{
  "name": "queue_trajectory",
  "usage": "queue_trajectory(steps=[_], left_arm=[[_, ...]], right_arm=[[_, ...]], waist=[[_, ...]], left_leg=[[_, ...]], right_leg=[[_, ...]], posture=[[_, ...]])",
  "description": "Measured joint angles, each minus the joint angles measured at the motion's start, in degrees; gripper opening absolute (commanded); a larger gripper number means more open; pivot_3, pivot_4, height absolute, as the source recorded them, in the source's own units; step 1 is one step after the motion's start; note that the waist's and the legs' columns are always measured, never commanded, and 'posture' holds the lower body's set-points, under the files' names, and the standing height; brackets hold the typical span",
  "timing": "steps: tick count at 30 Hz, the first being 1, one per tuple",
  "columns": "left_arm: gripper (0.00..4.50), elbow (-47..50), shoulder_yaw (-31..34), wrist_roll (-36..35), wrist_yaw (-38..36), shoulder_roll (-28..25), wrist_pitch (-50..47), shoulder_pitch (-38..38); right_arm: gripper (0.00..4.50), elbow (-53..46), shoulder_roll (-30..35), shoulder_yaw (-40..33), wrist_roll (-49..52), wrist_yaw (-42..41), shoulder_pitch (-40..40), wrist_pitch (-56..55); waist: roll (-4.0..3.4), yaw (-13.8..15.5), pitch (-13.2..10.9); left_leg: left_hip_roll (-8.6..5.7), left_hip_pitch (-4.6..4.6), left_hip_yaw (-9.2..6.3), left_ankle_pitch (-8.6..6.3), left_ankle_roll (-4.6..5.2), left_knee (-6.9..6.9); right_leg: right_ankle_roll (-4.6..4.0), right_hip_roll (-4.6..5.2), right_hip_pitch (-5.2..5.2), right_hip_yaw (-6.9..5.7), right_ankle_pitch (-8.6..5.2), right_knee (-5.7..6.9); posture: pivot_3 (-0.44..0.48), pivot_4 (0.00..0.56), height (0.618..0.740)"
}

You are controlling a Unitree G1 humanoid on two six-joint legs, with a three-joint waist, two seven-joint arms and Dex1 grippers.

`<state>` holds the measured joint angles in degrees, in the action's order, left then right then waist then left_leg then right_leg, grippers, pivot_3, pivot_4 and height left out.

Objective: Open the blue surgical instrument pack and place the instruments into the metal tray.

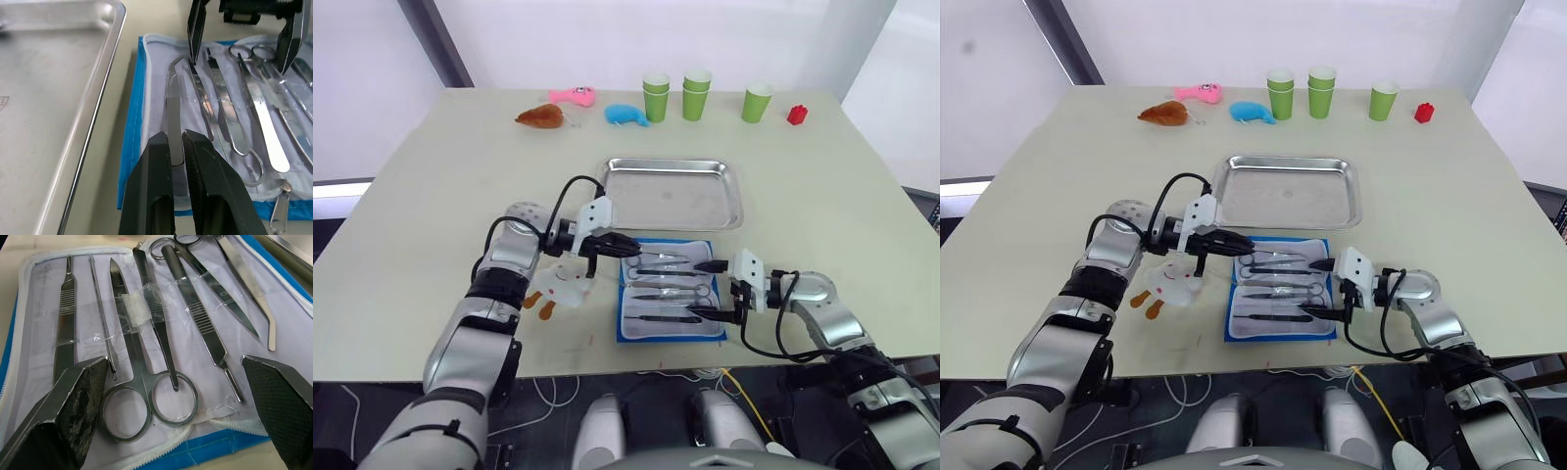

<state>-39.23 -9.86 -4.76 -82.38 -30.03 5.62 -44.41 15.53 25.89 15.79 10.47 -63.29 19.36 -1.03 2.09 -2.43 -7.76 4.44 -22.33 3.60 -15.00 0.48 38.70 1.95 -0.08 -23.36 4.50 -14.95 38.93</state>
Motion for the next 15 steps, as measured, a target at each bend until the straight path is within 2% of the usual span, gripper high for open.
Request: queue_trajectory(steps=[15], left_arm=[[0.07, 5.4, 0.7, -2.3, 0.9, -2.5, -2.6, 2.4]], right_arm=[[4.50, 0.0, 0.0, 0.0, 0.0, -0.1, 0.1, 0.4]], waist=[[0.00, 0.0, 0.0]], left_leg=[[0.00, 0.02, 0.02, 0.00, 0.00, -0.02]], right_leg=[[0.00, 0.01, 0.00, 0.01, -0.01, -0.01]], posture=[[0.000, 0.150, 0.739]])
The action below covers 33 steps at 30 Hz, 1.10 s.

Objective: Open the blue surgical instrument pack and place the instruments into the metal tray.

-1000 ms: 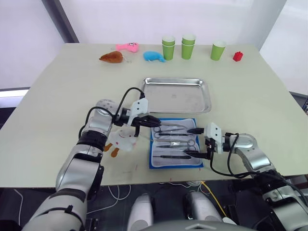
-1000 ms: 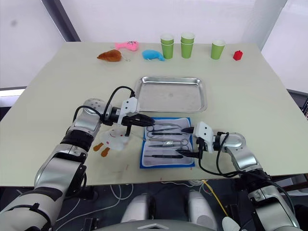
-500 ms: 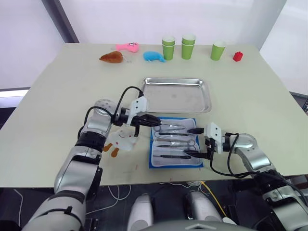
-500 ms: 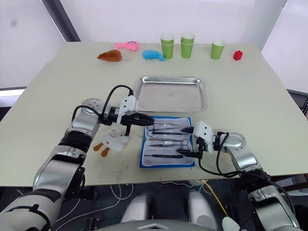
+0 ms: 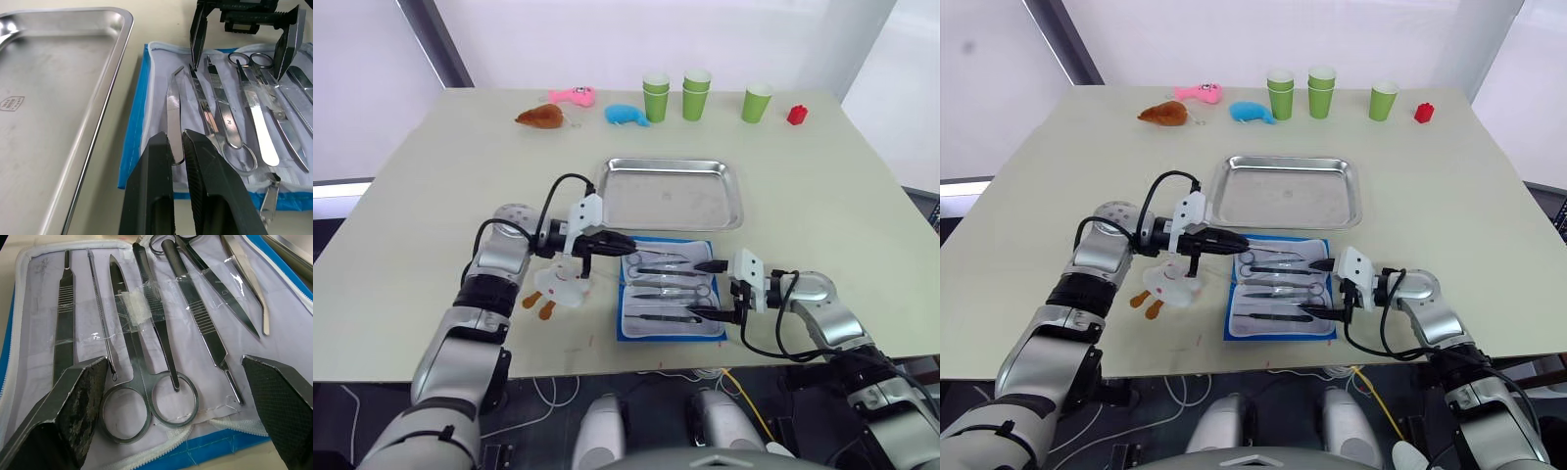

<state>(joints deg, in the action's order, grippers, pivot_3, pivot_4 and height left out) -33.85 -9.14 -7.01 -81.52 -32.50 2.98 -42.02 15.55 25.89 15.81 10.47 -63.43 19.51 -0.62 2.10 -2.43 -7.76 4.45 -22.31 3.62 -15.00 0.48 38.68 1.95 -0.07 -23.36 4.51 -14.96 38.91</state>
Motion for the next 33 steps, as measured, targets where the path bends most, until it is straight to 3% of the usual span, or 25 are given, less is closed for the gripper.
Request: queue_trajectory(steps=[7, 27, 31, 33], left_arm=[[0.07, 3.6, 4.6, -2.3, 2.8, -3.5, -0.9, -0.1], [0.07, 6.3, 4.1, -4.4, -0.1, -3.8, -3.8, 2.0], [0.89, 5.9, 4.1, -4.4, -0.9, -3.3, -3.8, 2.0], [1.83, 5.4, 4.0, -4.4, -1.1, -3.0, -3.5, 2.0]], right_arm=[[4.50, 0.1, 0.1, 0.4, 0.0, -0.3, 0.1, 0.1], [4.50, 0.1, 0.1, 0.7, 0.0, -0.1, 0.2, 0.1], [4.50, 0.1, 0.1, 0.7, 0.0, -0.1, 0.2, 0.1], [4.50, 0.1, 0.1, 0.7, 0.0, -0.1, 0.2, 0.1]], waist=[[0.11, 0.1, 0.1], [0.15, 0.0, 0.1], [0.16, 0.0, 0.1], [0.16, 0.0, 0.1]], left_leg=[[0.01, 0.34, 0.17, 0.00, 0.00, -0.30], [0.03, 0.42, 0.32, -0.01, 0.00, -0.36], [0.03, 0.42, 0.32, -0.01, 0.00, -0.36], [0.03, 0.42, 0.32, -0.01, 0.00, -0.36]], right_leg=[[-0.02, 0.01, 0.14, 0.12, -0.02, -0.07], [-0.02, 0.03, 0.13, 0.22, -0.04, -0.08], [-0.02, 0.03, 0.13, 0.22, -0.04, -0.09], [-0.02, 0.03, 0.13, 0.23, -0.04, -0.09]], posture=[[0.000, 0.150, 0.739], [0.000, 0.150, 0.739], [0.000, 0.150, 0.739], [0.000, 0.150, 0.739]])
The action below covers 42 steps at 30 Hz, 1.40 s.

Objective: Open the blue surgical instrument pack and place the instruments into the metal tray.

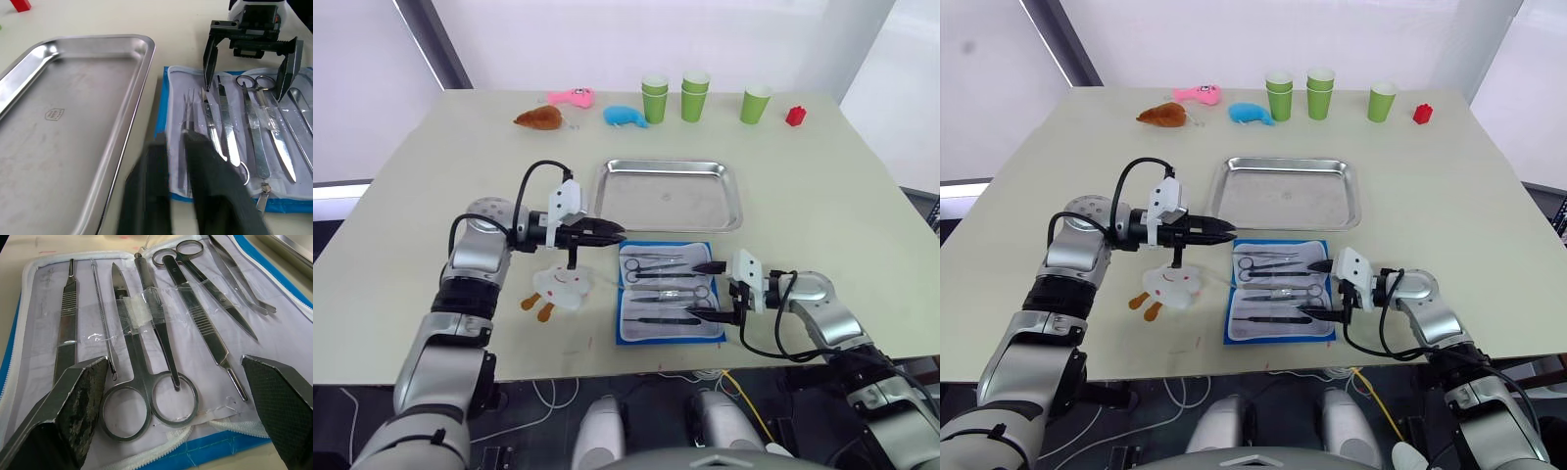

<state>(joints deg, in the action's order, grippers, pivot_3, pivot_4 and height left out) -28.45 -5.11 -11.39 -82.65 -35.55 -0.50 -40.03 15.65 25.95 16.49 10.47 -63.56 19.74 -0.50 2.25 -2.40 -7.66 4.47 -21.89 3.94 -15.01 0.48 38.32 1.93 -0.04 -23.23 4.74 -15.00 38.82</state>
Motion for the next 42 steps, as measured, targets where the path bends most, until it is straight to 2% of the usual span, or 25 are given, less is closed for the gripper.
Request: queue_trajectory(steps=[1, 2, 15, 18, 19, 20, 26, 42], left_arm=[[2.31, -0.6, -0.1, 0.2, -0.1, 0.2, 0.8, 0.0], [2.45, -0.8, -0.3, 0.2, -0.1, 0.3, 1.2, 0.0], [2.45, -10.5, -3.9, 3.2, -3.0, 4.5, 8.9, -2.8], [1.71, -13.5, -4.4, 3.4, -4.0, 5.2, 9.9, -4.0], [1.06, -15.2, -4.4, 3.6, -4.4, 5.5, 10.2, -4.8], [0.72, -15.8, -4.4, 3.7, -4.5, 5.7, 10.6, -5.1], [0.72, -22.7, -4.7, 6.7, -3.9, 7.3, 15.4, -7.7], [0.72, -28.6, -4.6, 9.3, -2.0, 9.3, 20.6, -9.3]], right_arm=[[4.50, 0.0, 0.0, 0.0, 0.0, 0.0, 0.0, 0.0], [4.50, 0.0, 0.0, 0.0, 0.0, 0.0, 0.0, 0.0], [4.50, -0.1, 0.0, 0.0, 0.0, 0.2, -0.1, 0.0], [4.50, -0.1, 0.0, 0.0, 0.0, 0.2, -0.2, 0.0], [4.50, -0.1, 0.0, 0.0, 0.0, 0.3, -0.2, 0.0], [4.50, -0.1, 0.0, 0.0, 0.0, 0.3, -0.2, 0.0], [4.50, -0.4, 0.0, 0.0, 0.0, 0.5, -0.3, 0.0], [4.50, -1.1, 0.0, 0.0, 0.0, 1.2, -0.9, 0.0]], waist=[[0.00, 0.0, 0.0], [0.00, 0.0, 0.0], [0.07, 0.0, 0.0], [0.07, 0.0, 0.0], [0.08, 0.0, 0.0], [0.08, 0.0, 0.0], [0.09, 0.0, 0.0], [0.10, -0.1, 0.0]], left_leg=[[0.00, 0.00, 0.00, 0.00, 0.00, 0.00], [0.00, 0.00, 0.00, 0.00, 0.00, 0.00], [0.00, 0.00, 0.02, 0.00, 0.00, -0.01], [0.00, 0.00, 0.00, 0.00, 0.00, -0.03], [0.00, -0.01, 0.01, 0.00, 0.00, -0.03], [0.00, 0.00, 0.01, 0.00, 0.00, -0.03], [0.00, -0.02, 0.01, 0.00, 0.00, -0.04], [0.01, -0.03, 0.01, -0.01, 0.00, -0.08]], right_leg=[[0.00, 0.00, 0.00, 0.00, 0.00, 0.00], [0.00, 0.00, 0.00, 0.00, 0.00, 0.00], [-0.01, 0.01, -0.01, 0.01, 0.00, -0.03], [-0.02, 0.00, -0.01, 0.00, 0.00, -0.03], [-0.01, 0.00, -0.02, 0.00, 0.00, -0.03], [-0.01, 0.00, -0.02, 0.00, 0.00, -0.03], [-0.02, 0.01, -0.02, 0.00, 0.00, -0.05], [-0.01, 0.00, -0.07, 0.00, 0.00, -0.05]], posture=[[0.000, 0.150, 0.739], [0.000, 0.150, 0.739], [0.000, 0.150, 0.739], [0.000, 0.150, 0.739], [0.000, 0.150, 0.739], [0.000, 0.150, 0.739], [0.000, 0.150, 0.739], [0.000, 0.150, 0.739]])
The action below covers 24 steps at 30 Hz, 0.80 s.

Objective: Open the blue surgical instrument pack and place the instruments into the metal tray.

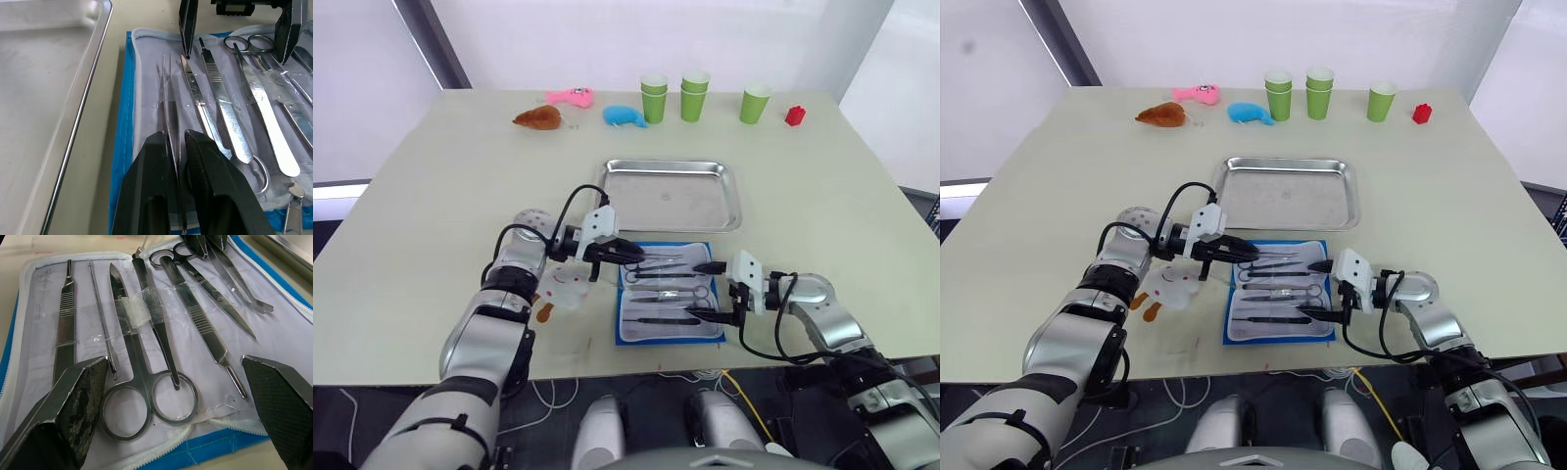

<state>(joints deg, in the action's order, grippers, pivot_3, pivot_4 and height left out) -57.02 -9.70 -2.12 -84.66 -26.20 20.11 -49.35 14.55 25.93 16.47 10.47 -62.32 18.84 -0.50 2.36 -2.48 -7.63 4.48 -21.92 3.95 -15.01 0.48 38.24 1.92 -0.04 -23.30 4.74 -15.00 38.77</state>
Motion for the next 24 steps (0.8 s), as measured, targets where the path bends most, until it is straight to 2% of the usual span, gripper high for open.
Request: queue_trajectory(steps=[24], left_arm=[[0.72, -3.7, 0.0, 3.6, 3.1, 1.9, 1.7, -1.6]], right_arm=[[4.50, -0.1, 0.0, 0.0, 0.0, 0.1, 0.0, 0.0]], waist=[[0.01, 0.0, 0.0]], left_leg=[[0.00, -0.02, 0.01, 0.00, 0.00, -0.03]], right_leg=[[0.01, 0.00, -0.05, 0.00, -0.01, -0.01]], posture=[[0.000, 0.150, 0.739]])
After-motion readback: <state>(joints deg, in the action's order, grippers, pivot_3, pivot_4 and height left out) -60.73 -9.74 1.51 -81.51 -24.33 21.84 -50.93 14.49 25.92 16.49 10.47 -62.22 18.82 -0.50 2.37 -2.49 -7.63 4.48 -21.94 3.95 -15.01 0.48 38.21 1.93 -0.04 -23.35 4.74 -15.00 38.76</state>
